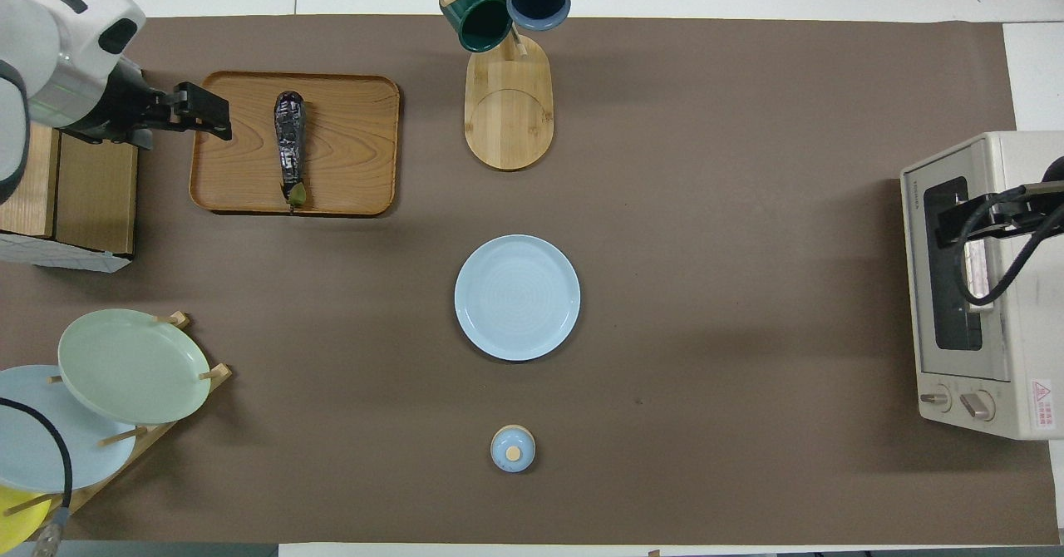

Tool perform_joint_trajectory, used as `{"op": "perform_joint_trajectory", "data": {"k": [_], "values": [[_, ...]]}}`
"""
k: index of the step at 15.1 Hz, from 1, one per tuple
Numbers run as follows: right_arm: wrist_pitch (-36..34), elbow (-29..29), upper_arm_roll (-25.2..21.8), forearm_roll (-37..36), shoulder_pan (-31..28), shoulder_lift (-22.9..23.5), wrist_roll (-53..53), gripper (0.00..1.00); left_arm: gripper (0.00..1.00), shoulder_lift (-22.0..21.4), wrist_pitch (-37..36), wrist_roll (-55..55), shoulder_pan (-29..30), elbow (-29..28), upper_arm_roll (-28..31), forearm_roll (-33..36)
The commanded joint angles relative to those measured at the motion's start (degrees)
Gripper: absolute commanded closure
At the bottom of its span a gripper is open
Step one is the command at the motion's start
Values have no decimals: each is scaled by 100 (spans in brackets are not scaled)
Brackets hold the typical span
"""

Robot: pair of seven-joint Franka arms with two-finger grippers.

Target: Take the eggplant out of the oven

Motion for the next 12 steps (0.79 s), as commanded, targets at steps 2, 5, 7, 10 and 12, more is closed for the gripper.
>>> {"op": "perform_joint_trajectory", "data": {"k": [2, 5, 7, 10, 12], "values": [[-40, -28, 38, 151, -52, -24, 75, 0, 0, -1012, 4, -151, -21, -1215, -44, 82], [-32, -28, 38, 151, -52, -24, 75, 0, 0, -1312, 21, -178, -21, -1673, -44, 82], [-40, -28, 29, 151, -52, -24, 75, 0, 0, -1348, 65, -161, -56, -1753, -35, 82], [-40, -28, 38, 151, -52, -24, 75, 0, 0, -1234, -135, -161, -300, -1465, 95, 73], [-32, -28, 38, 151, -52, -24, 75, 0, 0, -1102, -382, -161, -644, -1122, 421, 73]]}}
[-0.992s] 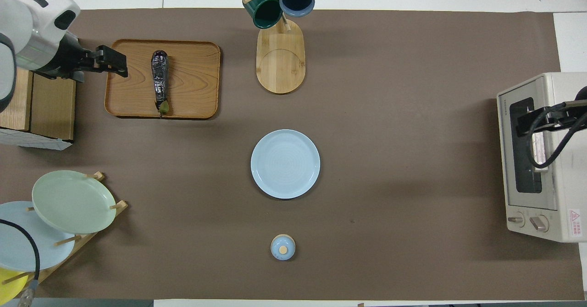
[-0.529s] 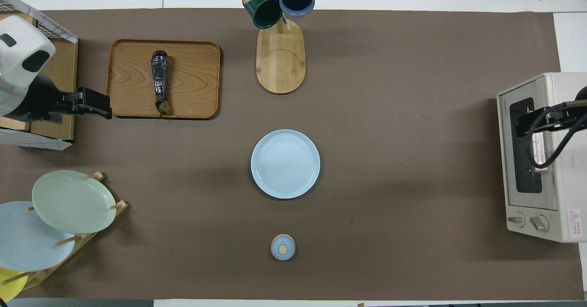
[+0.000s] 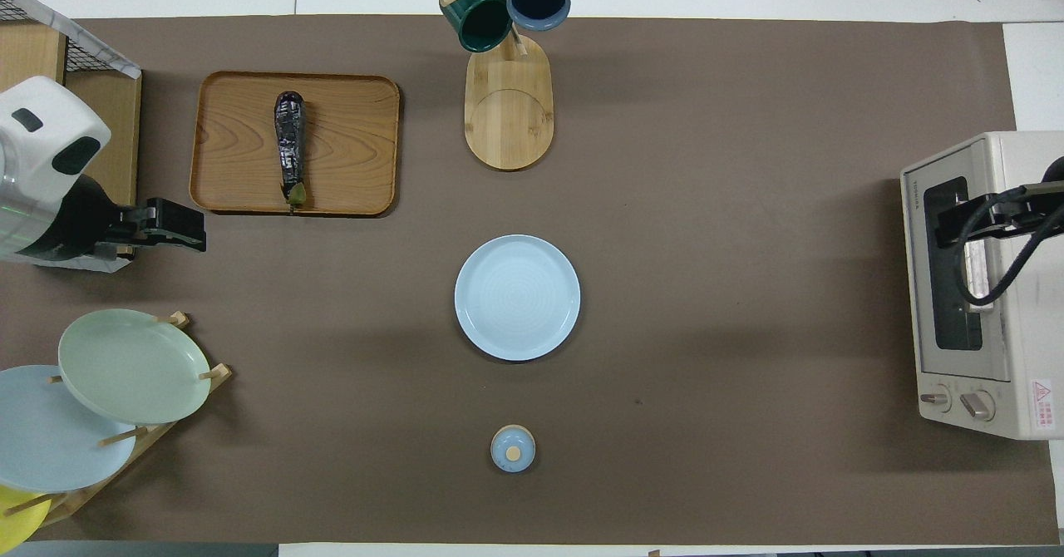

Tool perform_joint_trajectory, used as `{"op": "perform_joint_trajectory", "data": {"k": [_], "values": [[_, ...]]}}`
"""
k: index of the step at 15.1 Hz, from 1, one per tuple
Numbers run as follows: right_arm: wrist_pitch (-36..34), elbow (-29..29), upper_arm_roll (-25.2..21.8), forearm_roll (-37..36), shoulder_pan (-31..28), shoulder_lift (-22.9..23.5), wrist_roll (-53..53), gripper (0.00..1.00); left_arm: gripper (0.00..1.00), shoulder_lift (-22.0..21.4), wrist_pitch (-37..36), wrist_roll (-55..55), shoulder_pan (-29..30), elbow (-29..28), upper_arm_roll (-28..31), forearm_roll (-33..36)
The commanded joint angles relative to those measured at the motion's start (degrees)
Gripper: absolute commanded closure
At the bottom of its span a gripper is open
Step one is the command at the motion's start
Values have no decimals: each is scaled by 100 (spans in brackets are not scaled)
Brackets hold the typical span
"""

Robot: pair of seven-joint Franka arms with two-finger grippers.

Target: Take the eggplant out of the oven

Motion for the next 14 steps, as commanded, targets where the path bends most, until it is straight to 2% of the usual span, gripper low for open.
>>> {"op": "perform_joint_trajectory", "data": {"k": [1, 4, 14], "values": [[-32, -28, 38, 151, -52, -24, 75, 0, 0, 89, -273, -70, -371, 329, 314, 64], [-32, -28, 38, 151, -52, -24, 75, 0, 0, 89, -115, -61, -336, 303, 296, 46], [-40, -28, 38, 151, -52, -24, 75, 0, 0, 80, -238, 9, -204, 330, 164, 64]]}}
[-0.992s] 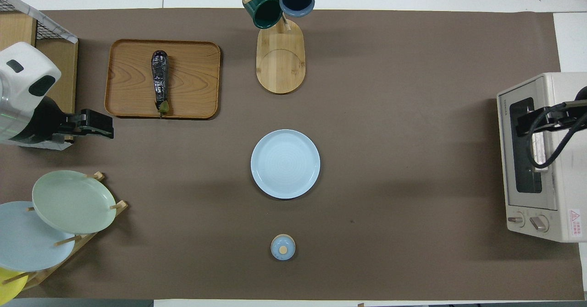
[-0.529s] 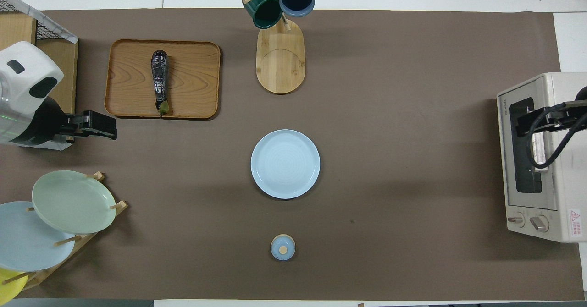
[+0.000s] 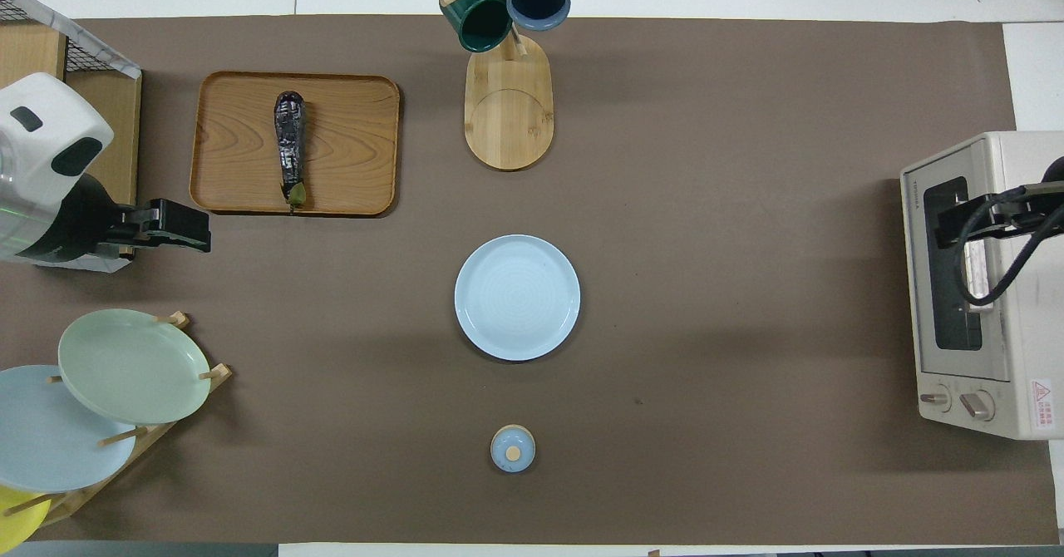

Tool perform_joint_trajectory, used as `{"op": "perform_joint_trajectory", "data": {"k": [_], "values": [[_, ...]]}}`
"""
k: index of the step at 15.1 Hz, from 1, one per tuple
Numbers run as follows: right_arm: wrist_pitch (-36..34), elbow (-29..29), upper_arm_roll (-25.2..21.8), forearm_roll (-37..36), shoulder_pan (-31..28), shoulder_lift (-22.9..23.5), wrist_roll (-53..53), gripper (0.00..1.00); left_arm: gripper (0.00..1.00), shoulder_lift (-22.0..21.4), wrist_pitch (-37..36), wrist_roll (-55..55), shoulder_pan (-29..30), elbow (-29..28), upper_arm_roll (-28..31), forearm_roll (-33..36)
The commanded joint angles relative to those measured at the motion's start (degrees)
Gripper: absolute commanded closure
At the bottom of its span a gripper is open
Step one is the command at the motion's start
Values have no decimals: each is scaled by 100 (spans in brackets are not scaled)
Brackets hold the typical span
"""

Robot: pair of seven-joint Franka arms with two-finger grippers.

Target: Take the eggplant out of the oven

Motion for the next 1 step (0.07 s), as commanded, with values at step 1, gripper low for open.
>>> {"op": "perform_joint_trajectory", "data": {"k": [1], "values": [[-40, -28, 38, 151, -52, -24, 75, 0, 0, 57, -166, 11, 15, 141, -23, 64]]}}
